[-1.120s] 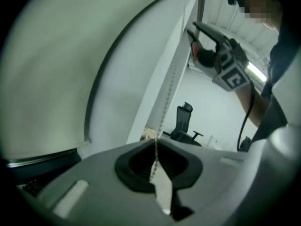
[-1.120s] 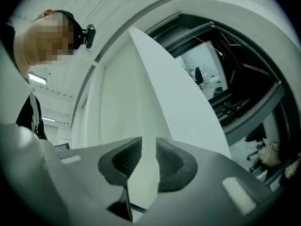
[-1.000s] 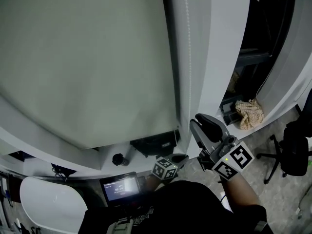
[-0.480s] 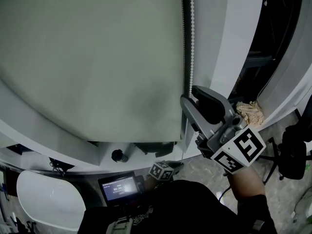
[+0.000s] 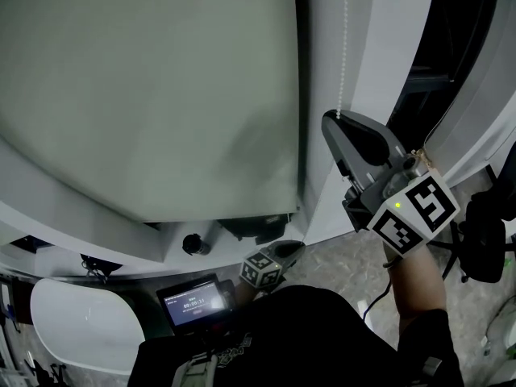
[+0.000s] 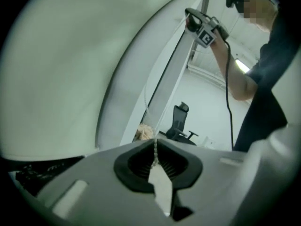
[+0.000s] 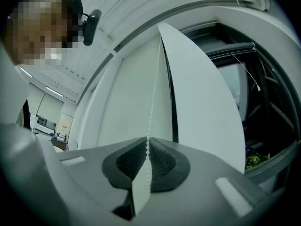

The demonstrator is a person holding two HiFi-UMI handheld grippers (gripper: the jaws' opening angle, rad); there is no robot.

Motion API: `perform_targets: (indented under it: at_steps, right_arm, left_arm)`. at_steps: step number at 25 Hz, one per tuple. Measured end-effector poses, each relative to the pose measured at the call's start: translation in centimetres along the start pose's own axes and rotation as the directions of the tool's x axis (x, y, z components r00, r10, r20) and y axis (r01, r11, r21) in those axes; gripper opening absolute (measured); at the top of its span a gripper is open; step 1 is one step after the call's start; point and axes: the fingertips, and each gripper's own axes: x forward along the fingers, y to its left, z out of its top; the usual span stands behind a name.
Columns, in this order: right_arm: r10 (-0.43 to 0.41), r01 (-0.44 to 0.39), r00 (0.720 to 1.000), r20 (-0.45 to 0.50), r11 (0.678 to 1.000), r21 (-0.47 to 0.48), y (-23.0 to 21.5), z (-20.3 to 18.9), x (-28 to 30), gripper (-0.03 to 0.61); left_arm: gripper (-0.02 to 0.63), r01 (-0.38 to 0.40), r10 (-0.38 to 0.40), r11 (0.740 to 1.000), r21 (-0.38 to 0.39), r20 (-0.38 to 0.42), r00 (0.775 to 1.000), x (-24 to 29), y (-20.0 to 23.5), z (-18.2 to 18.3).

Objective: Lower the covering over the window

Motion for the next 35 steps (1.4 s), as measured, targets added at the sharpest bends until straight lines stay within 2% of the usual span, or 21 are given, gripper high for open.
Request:
perform_targets:
  at_steps: [2, 4, 5, 7, 9, 10, 12, 14, 17, 22, 25, 28, 31, 35]
  right_arm:
    - [-0.012, 0.012, 1.0, -0.002, 1.0, -0.004, -0.6, 0.1, -0.5, 0.015]
    - [-0.011, 0.011, 1.0, -0.007, 1.0, -0.014, -0.8, 0.4, -1.2, 0.015]
    - [-0.008, 0.008, 1.0, -0.009, 1.0, -0.021, -0.8, 0.6, -1.5, 0.015]
    - [0.0, -0.001, 1.0, -0.02, 0.999, -0.034, -0.8, 0.5, -2.2, 0.014]
    - [0.009, -0.01, 0.999, -0.05, 1.0, -0.026, -0.7, -0.9, -2.6, 0.014]
    - [0.013, -0.014, 0.998, -0.069, 1.0, -0.012, -0.6, -2.1, -2.8, 0.014]
    - [0.014, -0.011, 0.994, -0.105, 1.0, 0.022, -0.4, -4.5, -3.2, 0.014]
    - [-0.009, 0.013, 0.99, -0.143, 1.0, 0.024, -0.3, -7.5, -3.8, 0.014]
    - [-0.058, 0.066, 0.97, -0.235, 0.997, 0.026, -0.9, -13.6, -5.2, 0.015]
    - [-0.068, 0.129, 0.915, -0.397, 0.983, 0.129, -0.5, -23.9, -8.8, 0.014]
    - [-0.029, 0.155, 0.868, -0.496, 0.964, 0.215, 1.3, -30.8, -11.1, 0.015]
    - [-0.02, 0.178, 0.822, -0.569, 0.959, 0.222, 2.3, -35.3, -12.5, 0.015]
    - [-0.02, 0.145, 0.825, -0.564, 0.974, 0.176, 3.2, -34.9, -12.7, 0.017]
    - [-0.018, 0.133, 0.869, -0.495, 0.971, 0.199, 3.4, -33.9, -13.2, 0.02]
  left_arm:
    - [0.01, -0.054, 0.05, 0.997, 0.046, 0.086, 0.995, -1.2, 0.6, 2.3]
    - [0.023, -0.128, 0.113, 0.988, 0.085, 0.162, 0.98, -2.7, 1.8, 4.5]
    - [0.06, -0.161, 0.139, 0.982, 0.101, 0.198, 0.97, -3.4, 2.3, 5.6]
    - [0.091, -0.203, 0.165, 0.97, 0.134, 0.254, 0.953, -4.9, 2.8, 7.8]
    - [0.178, -0.226, 0.171, 0.959, 0.173, 0.284, 0.943, -6.3, 2.9, 9.3]
    - [0.178, -0.232, 0.172, 0.956, 0.181, 0.296, 0.94, -6.9, 2.8, 9.9]
    - [0.183, -0.245, 0.181, 0.956, 0.159, 0.336, 0.924, -8.3, 2.7, 11.4]
    - [0.156, -0.252, 0.198, 0.963, 0.099, 0.375, 0.906, -9.4, 3.2, 12.8]
    - [0.13, -0.247, 0.211, 0.968, 0.046, 0.381, 0.9, -9.8, 3.9, 13.1]
    - [0.126, -0.179, 0.154, 0.983, 0.031, 0.372, 0.915, -9.0, 2.5, 13.3]
    - [0.126, -0.107, 0.081, 0.993, 0.045, 0.394, 0.915, -8.7, 0.6, 15.1]
    - [0.126, -0.068, 0.035, 0.995, 0.068, 0.401, 0.915, -8.0, -1.1, 17.3]
    - [0.123, -0.026, -0.011, 0.996, 0.085, 0.409, 0.912, -7.4, -2.0, 17.5]
    - [0.11, -0.001, -0.031, 0.996, 0.084, 0.386, 0.922, -6.6, -3.6, 17.0]
